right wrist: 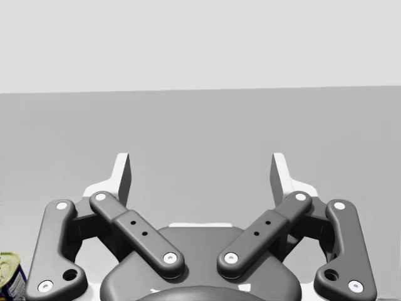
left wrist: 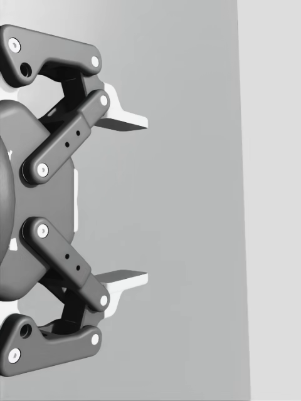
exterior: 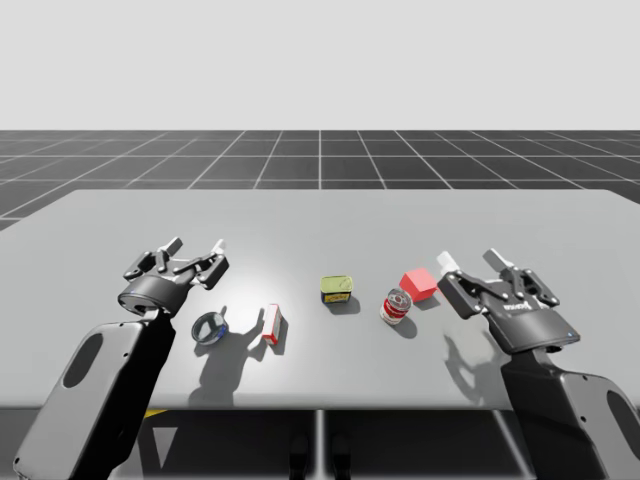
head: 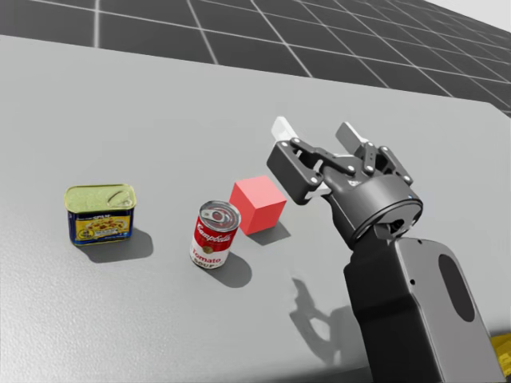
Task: Find the red cube and pick it up.
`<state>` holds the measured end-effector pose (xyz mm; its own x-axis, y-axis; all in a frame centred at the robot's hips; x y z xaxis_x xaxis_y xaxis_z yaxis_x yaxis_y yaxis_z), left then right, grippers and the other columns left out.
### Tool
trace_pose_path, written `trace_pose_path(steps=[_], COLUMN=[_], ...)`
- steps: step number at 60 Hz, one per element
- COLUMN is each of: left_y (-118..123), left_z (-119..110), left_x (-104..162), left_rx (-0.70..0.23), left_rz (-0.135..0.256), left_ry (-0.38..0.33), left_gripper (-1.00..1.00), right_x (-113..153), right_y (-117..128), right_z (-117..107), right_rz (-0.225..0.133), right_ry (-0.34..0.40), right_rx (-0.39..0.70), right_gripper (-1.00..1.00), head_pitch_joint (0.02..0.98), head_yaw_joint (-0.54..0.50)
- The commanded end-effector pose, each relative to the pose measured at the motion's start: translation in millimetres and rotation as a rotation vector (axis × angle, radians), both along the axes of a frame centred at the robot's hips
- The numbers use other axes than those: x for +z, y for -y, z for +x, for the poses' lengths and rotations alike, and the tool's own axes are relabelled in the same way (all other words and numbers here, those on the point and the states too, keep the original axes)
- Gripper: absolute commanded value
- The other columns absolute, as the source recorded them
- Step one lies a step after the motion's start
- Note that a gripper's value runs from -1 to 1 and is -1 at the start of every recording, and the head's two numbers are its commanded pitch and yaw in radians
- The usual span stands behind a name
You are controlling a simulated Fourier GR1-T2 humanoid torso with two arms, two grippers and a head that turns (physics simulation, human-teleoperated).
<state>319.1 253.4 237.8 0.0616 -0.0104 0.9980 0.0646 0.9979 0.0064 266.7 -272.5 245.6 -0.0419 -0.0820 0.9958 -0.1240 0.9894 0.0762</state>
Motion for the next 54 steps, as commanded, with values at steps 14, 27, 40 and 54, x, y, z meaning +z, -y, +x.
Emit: trace_pose_path(steps=[14,27,40,54], left_y=[3,3,4,5], left_z=[0,0,0,0], left_x=[-3,-4,-4,-4], left_rx=[-0.002,-0.003,-0.001,-0.003], left_rz=[0.014,0.019,0.020,0.022], left_ry=[-0.006,-0.006,-0.004,-0.003], left_gripper=[-1.00,-1.00,-1.00,-1.00], right_x=[-59,-88,-111,-122], right_y=[31,33,26,22], right_z=[-24,-24,-11,3], right_rz=[-0.003,0.007,-0.046,-0.082], right_ry=[-0.088,-0.109,-0.159,-0.225], right_rx=[0.097,0.120,0.123,0.110], right_gripper=[-1.00,-1.00,-1.00,-1.00], head_pitch_joint=[0.773,0.777,0.780,0.782], head_yaw_joint=[-0.40,-0.40,-0.40,-0.40])
